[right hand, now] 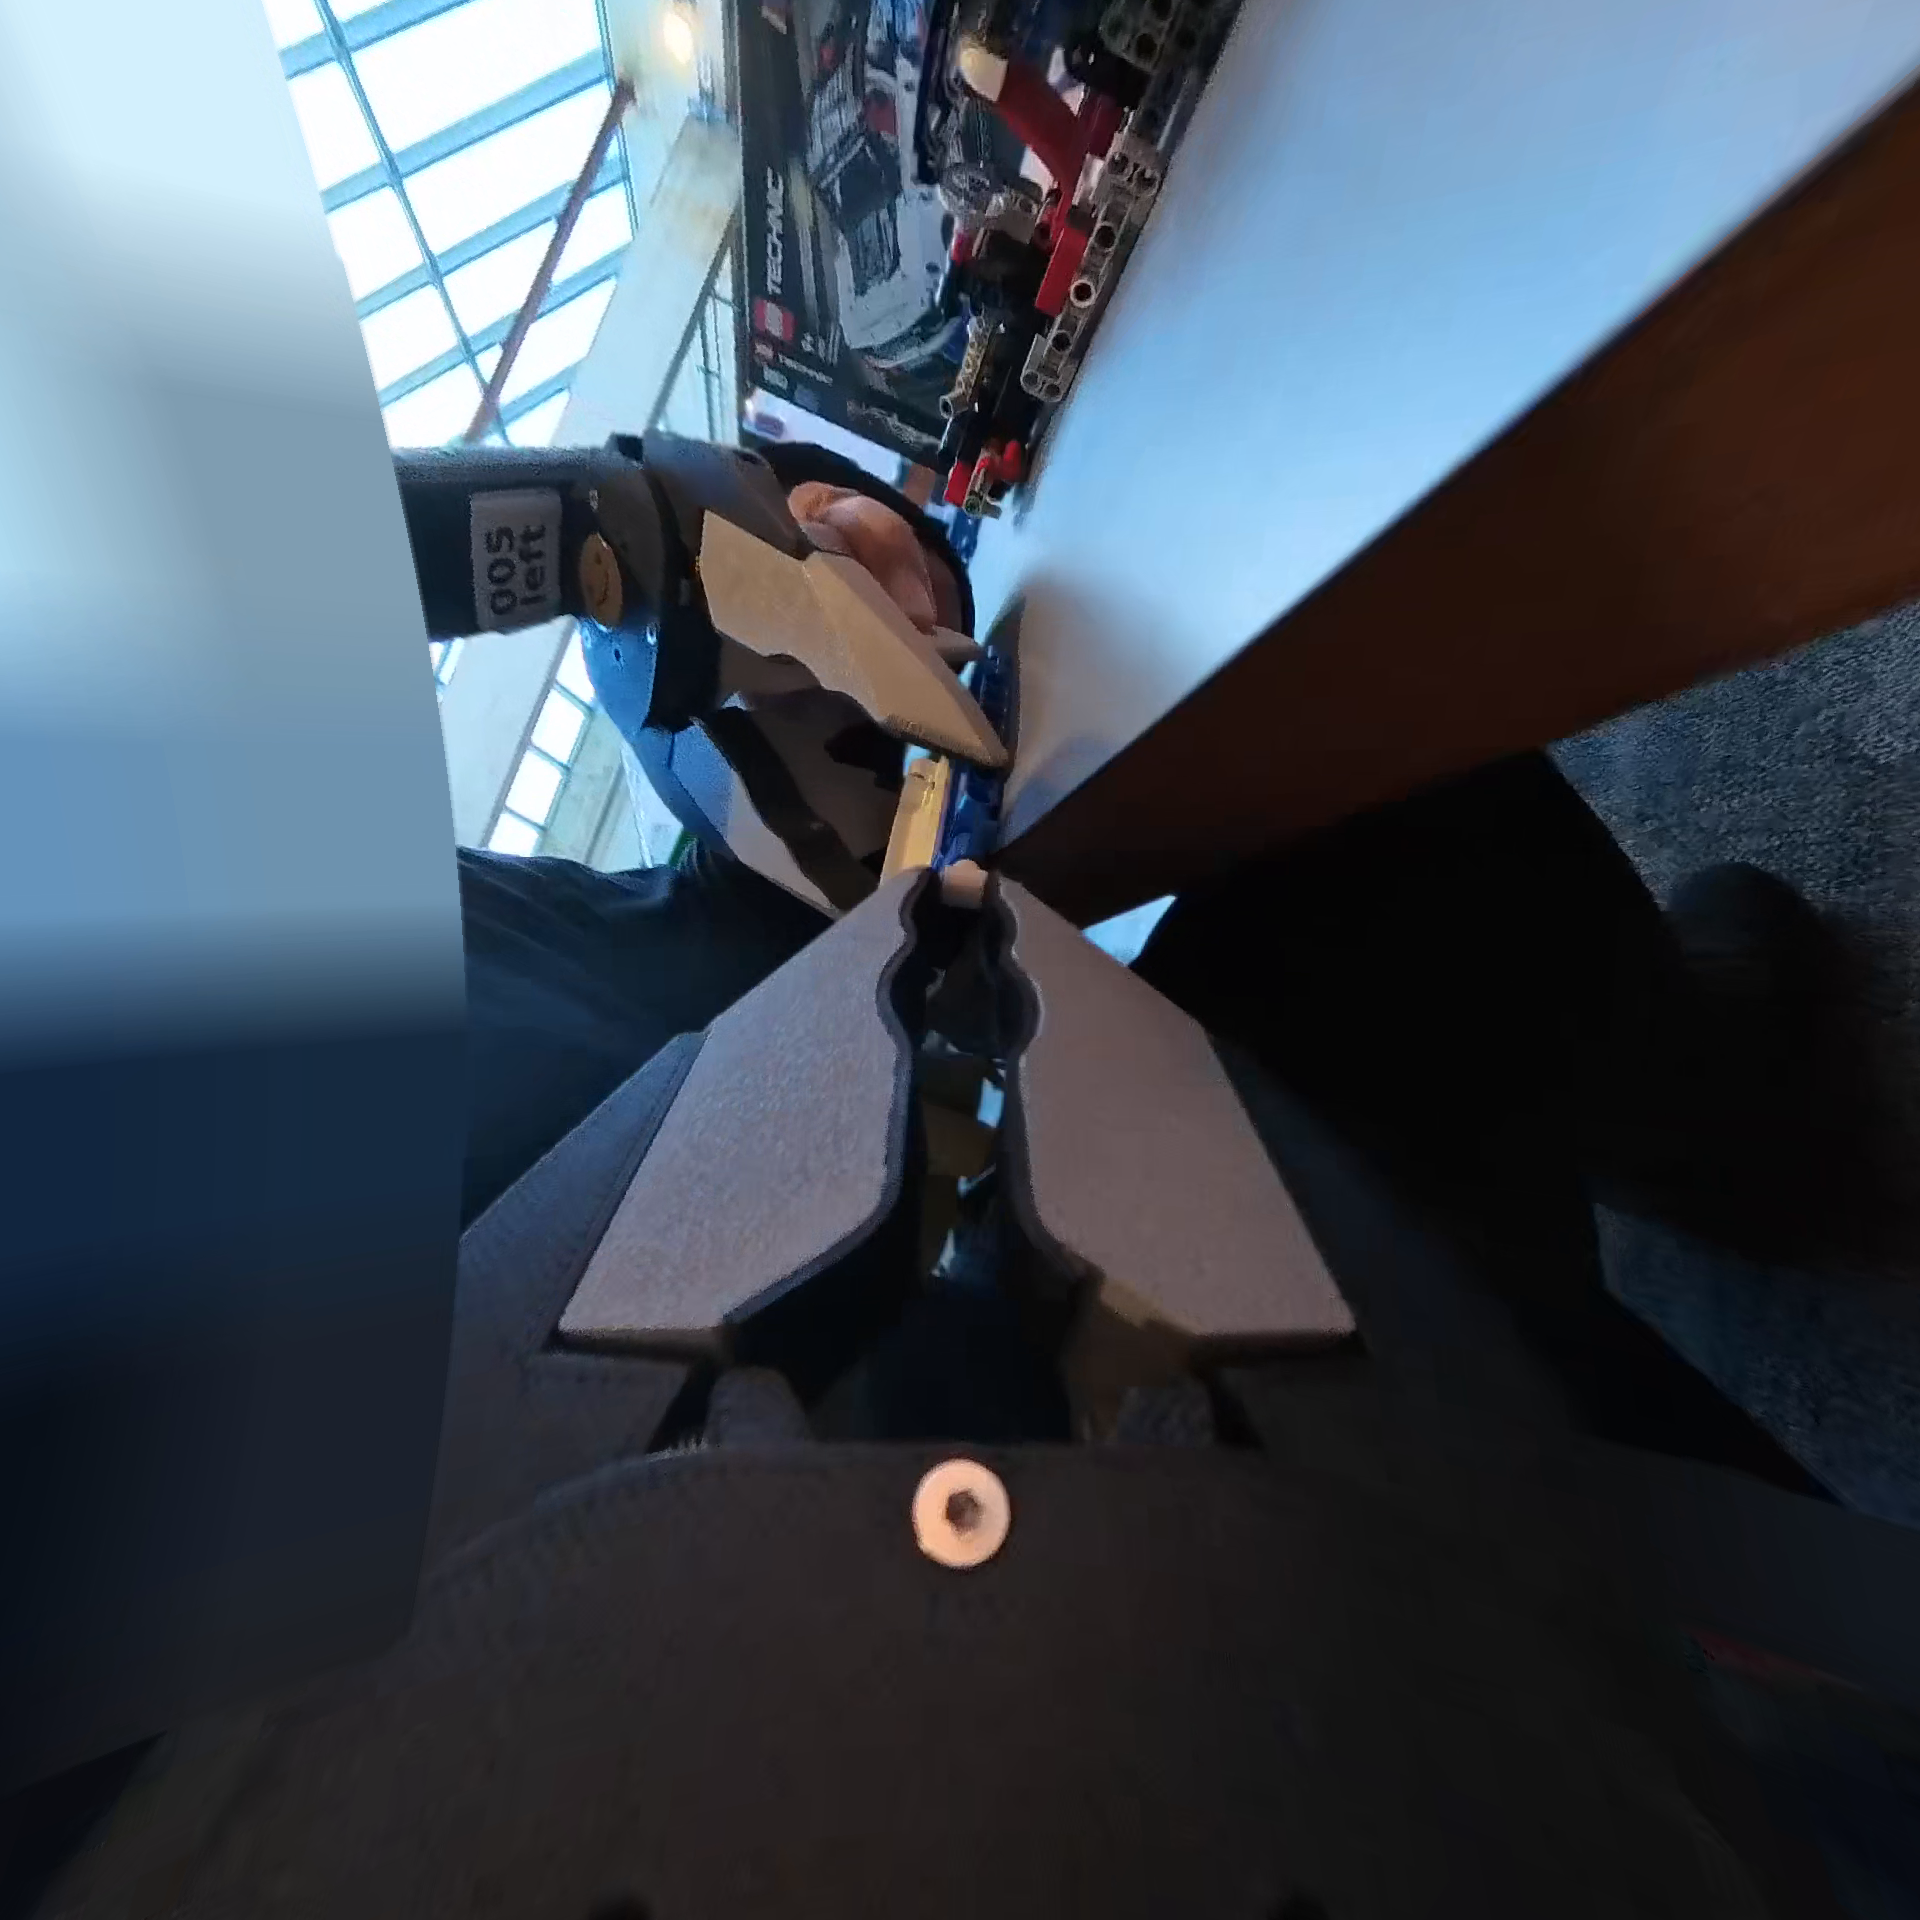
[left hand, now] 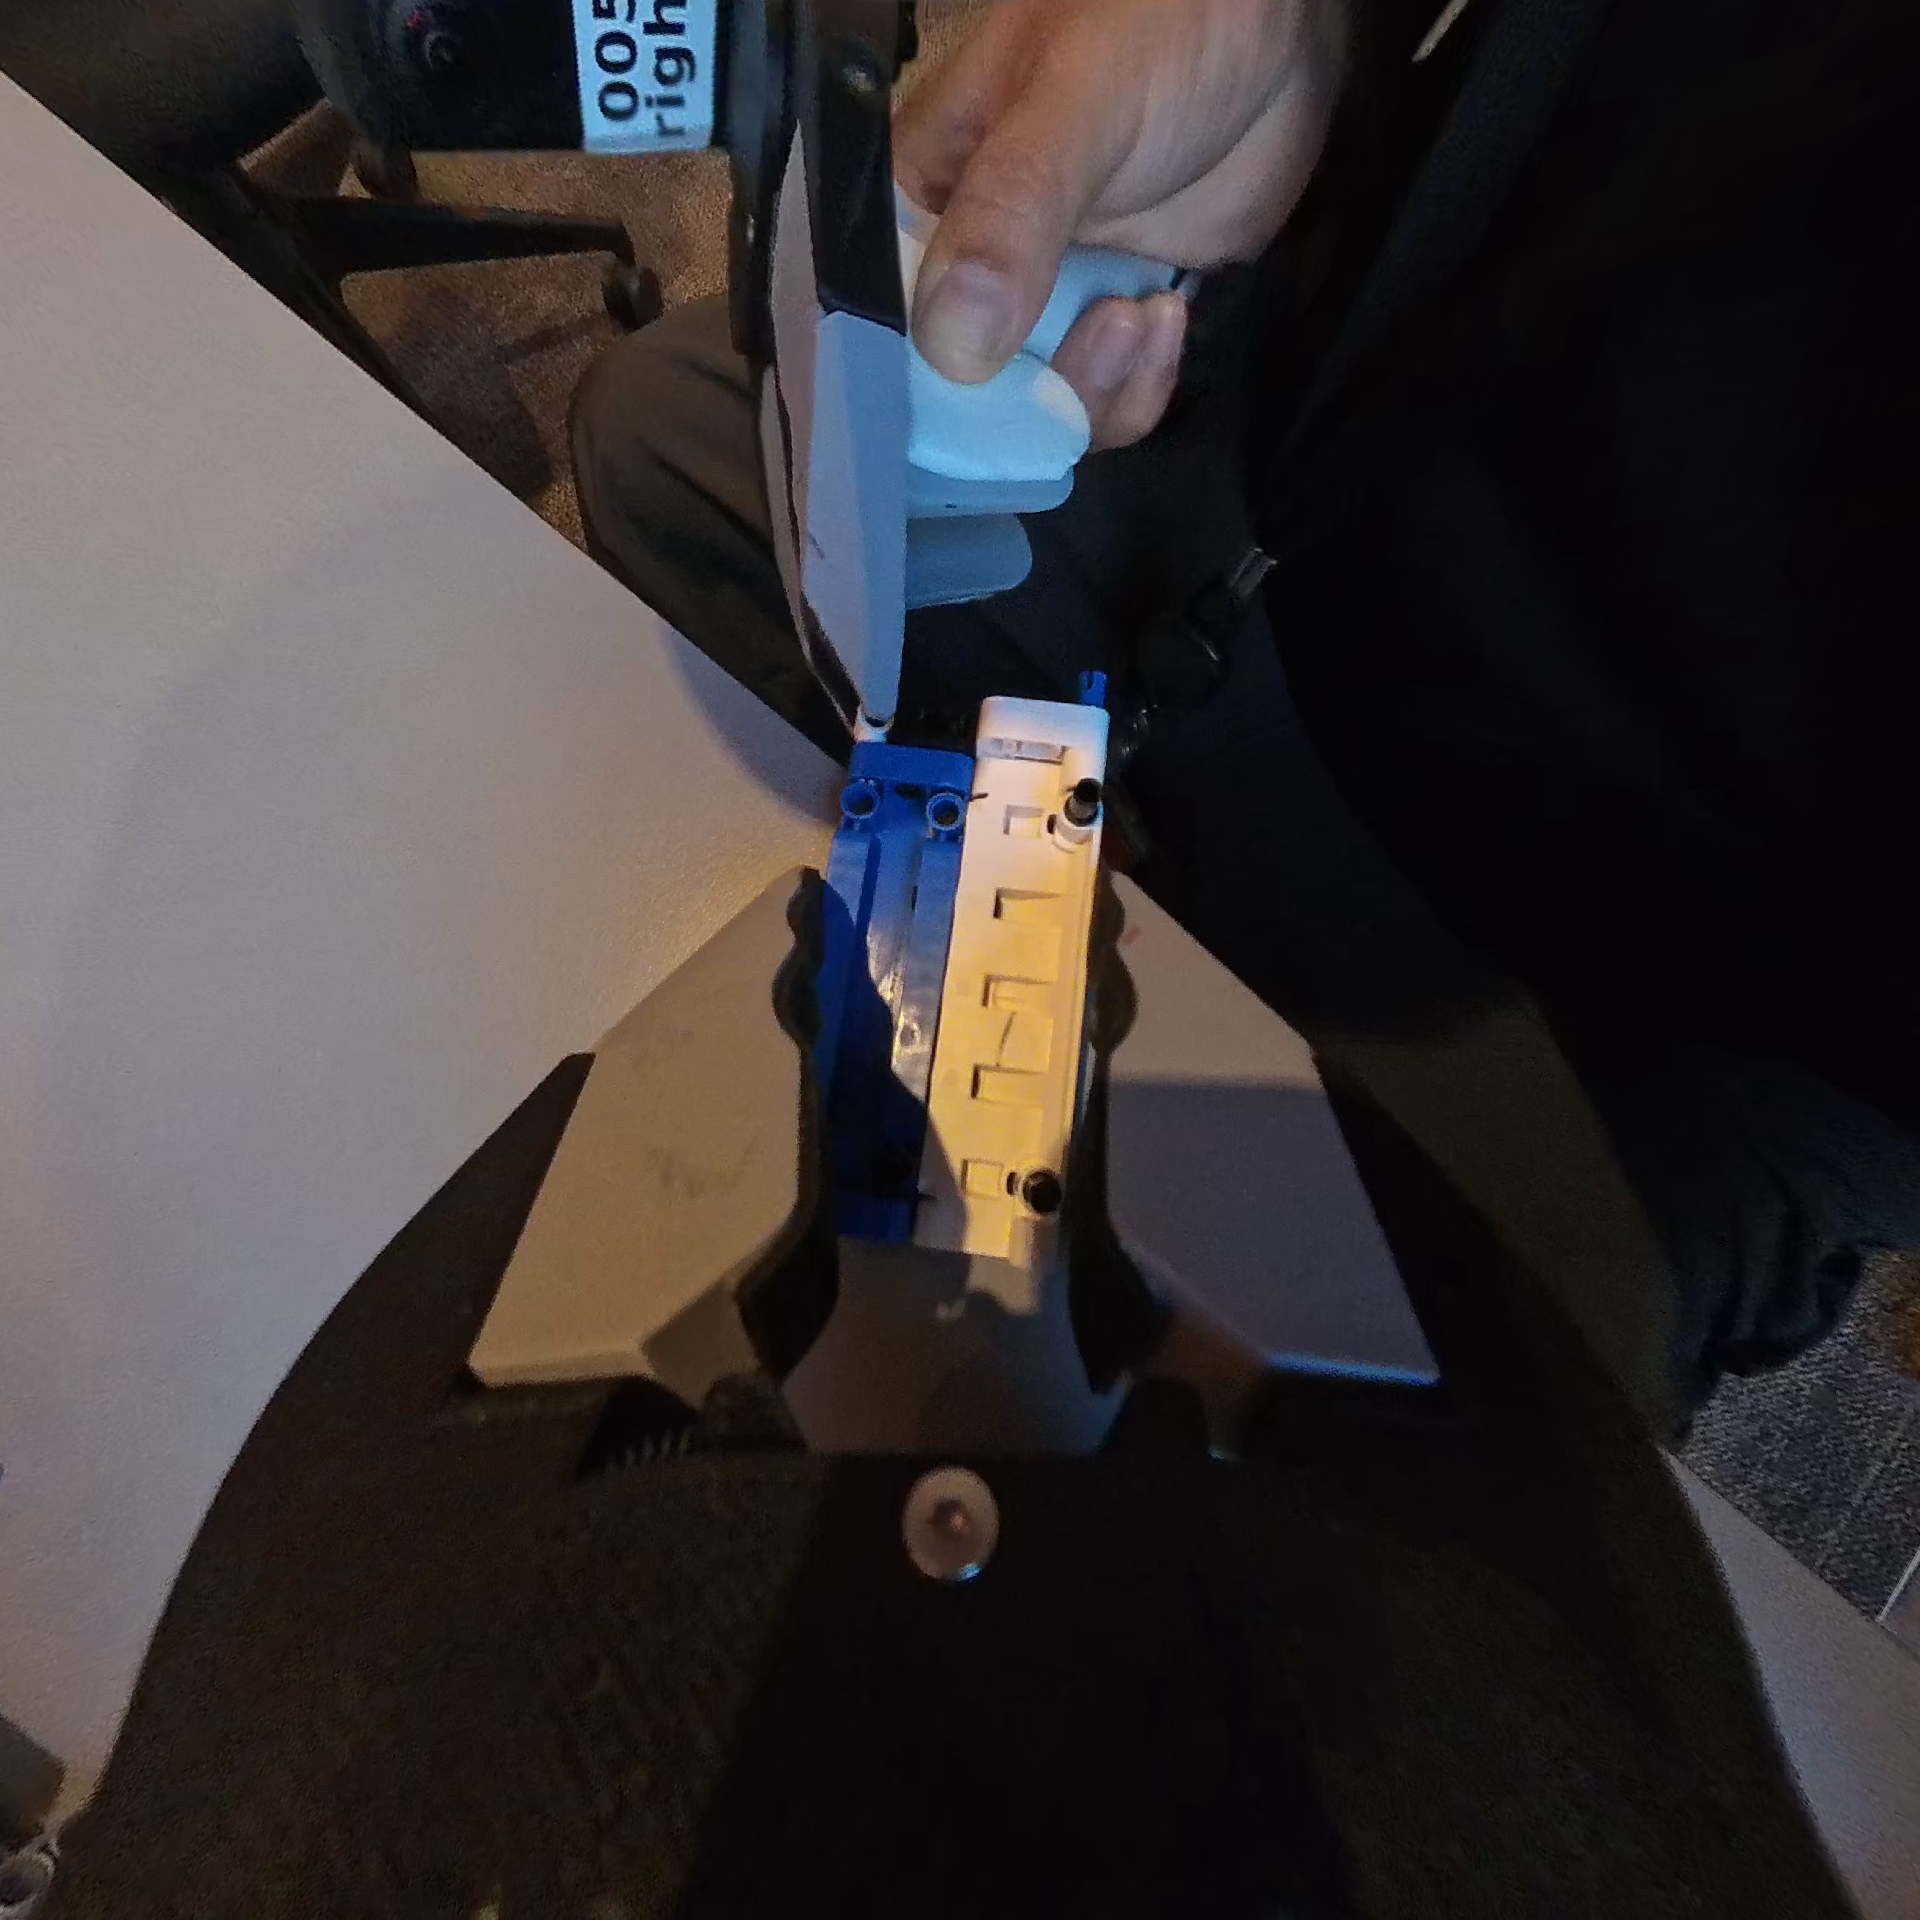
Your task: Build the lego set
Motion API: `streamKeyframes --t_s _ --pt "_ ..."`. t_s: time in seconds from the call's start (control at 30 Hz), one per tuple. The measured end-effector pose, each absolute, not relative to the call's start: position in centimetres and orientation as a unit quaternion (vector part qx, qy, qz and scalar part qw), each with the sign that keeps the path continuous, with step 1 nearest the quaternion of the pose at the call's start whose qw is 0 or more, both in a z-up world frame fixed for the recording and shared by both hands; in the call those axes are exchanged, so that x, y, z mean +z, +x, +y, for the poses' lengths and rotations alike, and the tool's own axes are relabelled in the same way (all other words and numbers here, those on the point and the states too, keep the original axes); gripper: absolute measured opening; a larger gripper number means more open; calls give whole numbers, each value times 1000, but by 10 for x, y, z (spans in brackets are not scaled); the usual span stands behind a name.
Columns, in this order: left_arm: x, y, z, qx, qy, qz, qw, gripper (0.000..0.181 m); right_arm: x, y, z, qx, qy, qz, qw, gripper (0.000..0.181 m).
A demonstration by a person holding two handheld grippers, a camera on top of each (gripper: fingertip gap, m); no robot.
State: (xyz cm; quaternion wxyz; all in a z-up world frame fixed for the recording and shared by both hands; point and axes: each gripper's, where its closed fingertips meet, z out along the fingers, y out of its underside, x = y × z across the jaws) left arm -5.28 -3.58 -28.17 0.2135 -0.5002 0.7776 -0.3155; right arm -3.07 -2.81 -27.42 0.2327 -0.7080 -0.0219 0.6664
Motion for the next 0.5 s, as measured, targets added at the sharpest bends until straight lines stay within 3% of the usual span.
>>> streamKeyframes --t_s 0.5 --pt "-282 -53 -36 -315 -496 779 216 50 -278 -25 -31 652 -724 -43 222 0"
